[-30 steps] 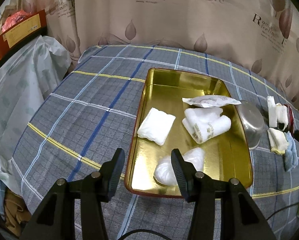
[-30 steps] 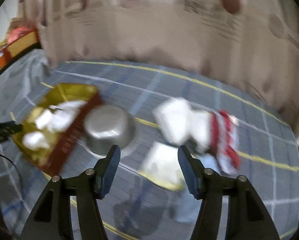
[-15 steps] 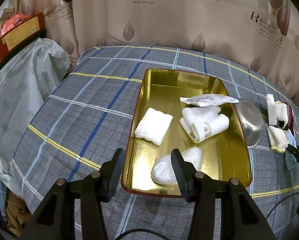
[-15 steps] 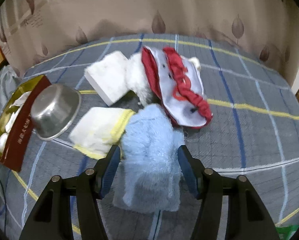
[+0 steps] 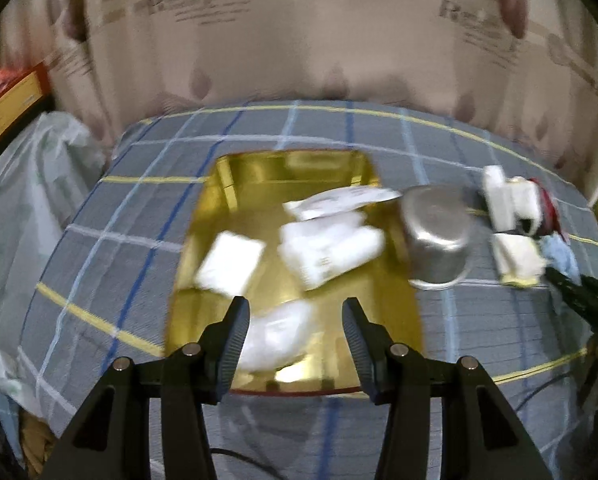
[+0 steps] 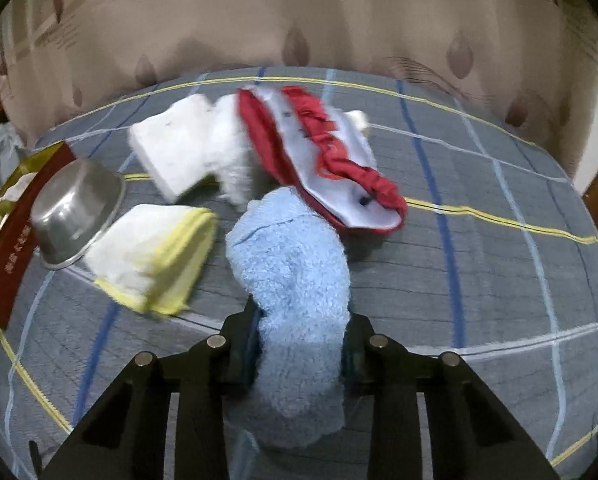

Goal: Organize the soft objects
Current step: 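Move the right tool to the blue fuzzy towel and grasp it, then grasp the white yellow-edged cloth with the left tool while the right tool holds the blue towel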

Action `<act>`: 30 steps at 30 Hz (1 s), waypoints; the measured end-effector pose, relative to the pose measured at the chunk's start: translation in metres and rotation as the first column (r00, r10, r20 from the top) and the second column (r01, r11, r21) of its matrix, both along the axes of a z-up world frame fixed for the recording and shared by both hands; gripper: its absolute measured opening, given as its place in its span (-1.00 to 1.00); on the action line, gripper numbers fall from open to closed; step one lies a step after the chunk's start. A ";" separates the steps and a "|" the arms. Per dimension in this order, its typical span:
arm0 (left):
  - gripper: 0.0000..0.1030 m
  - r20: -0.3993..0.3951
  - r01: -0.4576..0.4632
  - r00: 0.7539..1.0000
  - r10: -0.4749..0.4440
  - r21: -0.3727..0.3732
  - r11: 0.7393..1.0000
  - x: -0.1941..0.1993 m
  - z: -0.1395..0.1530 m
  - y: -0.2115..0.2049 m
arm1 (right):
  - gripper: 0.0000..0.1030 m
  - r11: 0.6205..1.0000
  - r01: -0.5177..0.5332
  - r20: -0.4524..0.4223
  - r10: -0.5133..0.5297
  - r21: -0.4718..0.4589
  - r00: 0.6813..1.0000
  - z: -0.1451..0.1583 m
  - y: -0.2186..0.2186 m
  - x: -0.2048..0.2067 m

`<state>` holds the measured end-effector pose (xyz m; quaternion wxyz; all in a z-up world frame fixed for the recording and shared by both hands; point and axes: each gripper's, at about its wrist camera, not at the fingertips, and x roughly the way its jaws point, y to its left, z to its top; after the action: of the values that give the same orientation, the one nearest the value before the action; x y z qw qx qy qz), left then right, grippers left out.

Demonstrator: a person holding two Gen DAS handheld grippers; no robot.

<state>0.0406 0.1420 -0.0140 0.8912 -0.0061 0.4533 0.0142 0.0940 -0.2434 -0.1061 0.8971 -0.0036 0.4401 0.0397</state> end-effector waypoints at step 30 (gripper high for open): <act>-0.04 -0.089 0.398 0.904 -0.418 -0.180 0.900 0.063 -0.021 -0.207 | -0.38 0.964 0.263 0.030 -0.262 -0.041 0.965 -0.009 -0.068 0.003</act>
<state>0.1032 -0.0648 -0.0352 0.8408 0.0197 0.4992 -0.2085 0.0968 -0.3111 -0.1147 0.8995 0.0341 0.4263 -0.0894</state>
